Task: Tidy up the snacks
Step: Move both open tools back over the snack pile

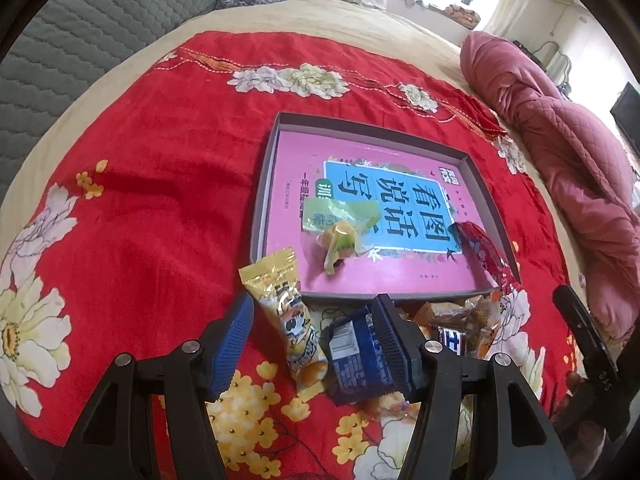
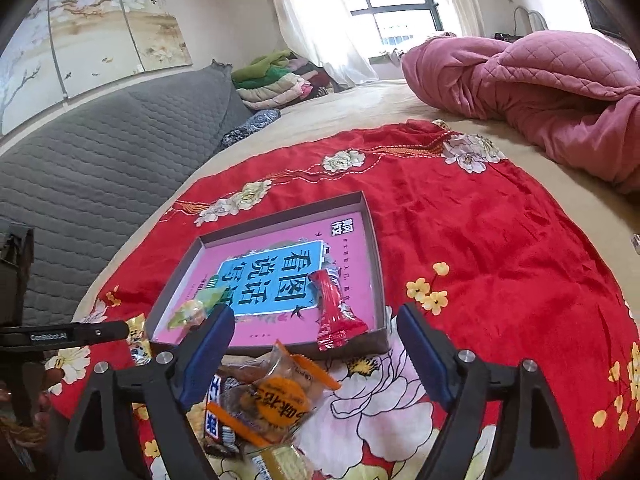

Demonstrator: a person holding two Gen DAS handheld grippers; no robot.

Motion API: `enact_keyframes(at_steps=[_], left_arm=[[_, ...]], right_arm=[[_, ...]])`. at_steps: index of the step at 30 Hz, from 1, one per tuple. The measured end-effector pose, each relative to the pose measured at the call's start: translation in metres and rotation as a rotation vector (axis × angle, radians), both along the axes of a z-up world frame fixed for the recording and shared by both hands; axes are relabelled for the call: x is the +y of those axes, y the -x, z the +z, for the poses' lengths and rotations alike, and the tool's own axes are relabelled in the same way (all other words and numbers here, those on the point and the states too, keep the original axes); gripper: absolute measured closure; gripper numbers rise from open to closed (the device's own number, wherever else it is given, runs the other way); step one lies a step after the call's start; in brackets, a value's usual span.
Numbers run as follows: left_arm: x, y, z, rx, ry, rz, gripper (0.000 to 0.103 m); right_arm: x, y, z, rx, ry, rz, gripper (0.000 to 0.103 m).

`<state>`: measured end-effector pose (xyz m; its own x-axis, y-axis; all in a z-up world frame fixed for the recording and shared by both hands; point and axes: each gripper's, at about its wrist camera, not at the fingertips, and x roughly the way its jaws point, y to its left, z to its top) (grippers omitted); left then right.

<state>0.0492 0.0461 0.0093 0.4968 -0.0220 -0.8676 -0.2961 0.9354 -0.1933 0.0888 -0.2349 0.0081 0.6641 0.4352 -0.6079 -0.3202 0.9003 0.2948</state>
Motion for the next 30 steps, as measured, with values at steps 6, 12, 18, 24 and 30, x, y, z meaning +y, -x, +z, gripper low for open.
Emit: enact_keyframes(at_steps=[6, 12, 18, 24, 30], left_arm=[[-0.002, 0.004, -0.004, 0.016, 0.002, -0.011, 0.039], [-0.003, 0.007, -0.007, 0.026, 0.009, -0.016, 0.04], [0.001, 0.012, -0.012, 0.033, 0.025, -0.008, 0.04], [0.001, 0.015, -0.016, 0.043, 0.032, -0.014, 0.039], [-0.001, 0.018, -0.021, 0.053, 0.048, -0.017, 0.039]], right_arm=[[0.003, 0.01, 0.0, 0.011, 0.015, 0.032, 0.019], [0.007, 0.019, -0.002, 0.025, 0.031, 0.068, 0.019], [0.01, 0.026, -0.002, 0.024, 0.05, 0.087, 0.018], [0.01, 0.032, -0.005, 0.034, 0.076, 0.095, 0.018], [0.01, 0.037, -0.005, 0.038, 0.092, 0.112, 0.018]])
